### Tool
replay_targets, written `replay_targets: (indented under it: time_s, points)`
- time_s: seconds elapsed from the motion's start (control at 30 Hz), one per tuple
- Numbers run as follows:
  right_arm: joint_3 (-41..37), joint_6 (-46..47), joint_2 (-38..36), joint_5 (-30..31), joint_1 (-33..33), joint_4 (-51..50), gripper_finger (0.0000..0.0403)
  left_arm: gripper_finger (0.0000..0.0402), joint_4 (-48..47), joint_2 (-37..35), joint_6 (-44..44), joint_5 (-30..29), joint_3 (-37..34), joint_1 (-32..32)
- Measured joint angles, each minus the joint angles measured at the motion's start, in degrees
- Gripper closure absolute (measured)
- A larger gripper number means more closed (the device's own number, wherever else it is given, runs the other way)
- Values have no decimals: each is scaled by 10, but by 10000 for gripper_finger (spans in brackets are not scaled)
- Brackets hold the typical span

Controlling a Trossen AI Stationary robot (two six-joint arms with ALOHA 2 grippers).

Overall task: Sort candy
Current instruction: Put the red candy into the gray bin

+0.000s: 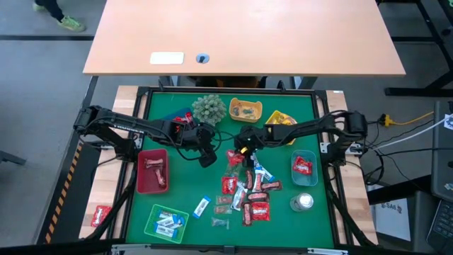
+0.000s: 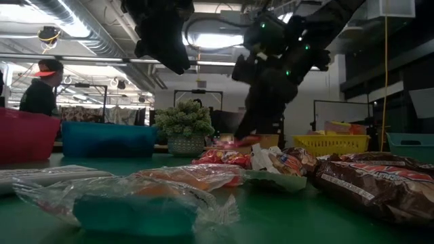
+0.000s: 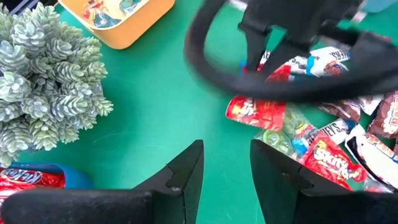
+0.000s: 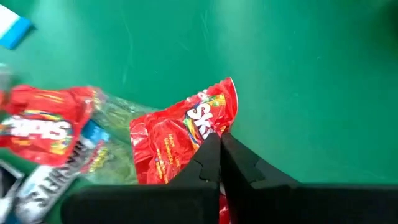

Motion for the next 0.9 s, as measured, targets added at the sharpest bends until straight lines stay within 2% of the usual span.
replay_targets:
  time_s: [0.23,0.47,0.63,0.9]
  points:
    - [0,-1,-67,-3,0,-79,399,283,1,0,0,0,0,0]
    - [1,1,-152,-4,0,-218,398,283,5,0,0,-2,0,0]
    - [1,15,-210,-30,0,-303,398,283,17,0,0,-4,0,0]
    - [2,52,-274,-52,1,-391,398,283,112,0,34,-36,0,0]
